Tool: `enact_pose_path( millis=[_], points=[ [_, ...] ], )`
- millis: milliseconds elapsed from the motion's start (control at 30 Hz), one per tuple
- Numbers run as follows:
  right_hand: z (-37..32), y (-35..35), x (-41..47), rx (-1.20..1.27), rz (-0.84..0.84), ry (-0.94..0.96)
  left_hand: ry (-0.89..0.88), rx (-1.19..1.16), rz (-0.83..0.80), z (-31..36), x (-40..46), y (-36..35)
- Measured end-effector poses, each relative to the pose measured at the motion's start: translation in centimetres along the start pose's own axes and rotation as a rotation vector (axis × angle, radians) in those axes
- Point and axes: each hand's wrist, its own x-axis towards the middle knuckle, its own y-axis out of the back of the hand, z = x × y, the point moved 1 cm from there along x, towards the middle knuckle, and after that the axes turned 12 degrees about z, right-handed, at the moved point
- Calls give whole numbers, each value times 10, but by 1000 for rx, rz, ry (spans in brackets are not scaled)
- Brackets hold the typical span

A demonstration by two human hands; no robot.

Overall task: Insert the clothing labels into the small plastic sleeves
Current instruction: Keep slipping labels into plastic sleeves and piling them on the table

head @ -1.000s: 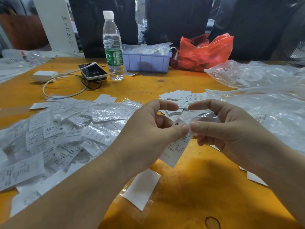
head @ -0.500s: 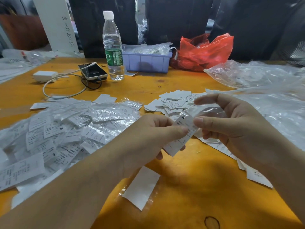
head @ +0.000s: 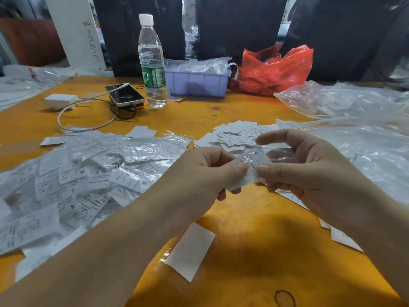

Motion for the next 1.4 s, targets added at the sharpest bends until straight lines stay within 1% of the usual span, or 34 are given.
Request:
enact_pose_path(
  millis=[200, 267, 367, 467, 667, 933, 1100, 1233, 1333, 1400],
  points=[
    [-2, 4, 3, -27, 38, -8, 108, -110, 54, 1, 6, 3],
    [-3, 5, 3, -25, 33, -20, 90, -100, 77, 0, 6, 3],
    [-2, 3, 1, -33, 4, -24, -5, -26, 142, 0, 5, 3],
    [0, 0, 0, -35, -20, -28, -69, -9, 162, 0, 2, 0],
    [0, -3, -1, -87, -53, -26, -69, -14, 146, 1, 0, -1],
    [2, 0, 1, -77, -39, -15, -86, -31, 138, 1, 0, 0],
    [3, 0, 1, -75, -45, -18, -114, 36, 157, 2, -1, -1],
    [3, 3, 3, -72, -8, -21, -105, 70, 199, 2, -1, 1],
    [3, 3, 3, -67, -5, -8, -113, 68, 180, 2, -1, -1],
    [2, 1, 1, -69, -12, 2, -144, 116, 175, 2, -3, -3]
  ],
)
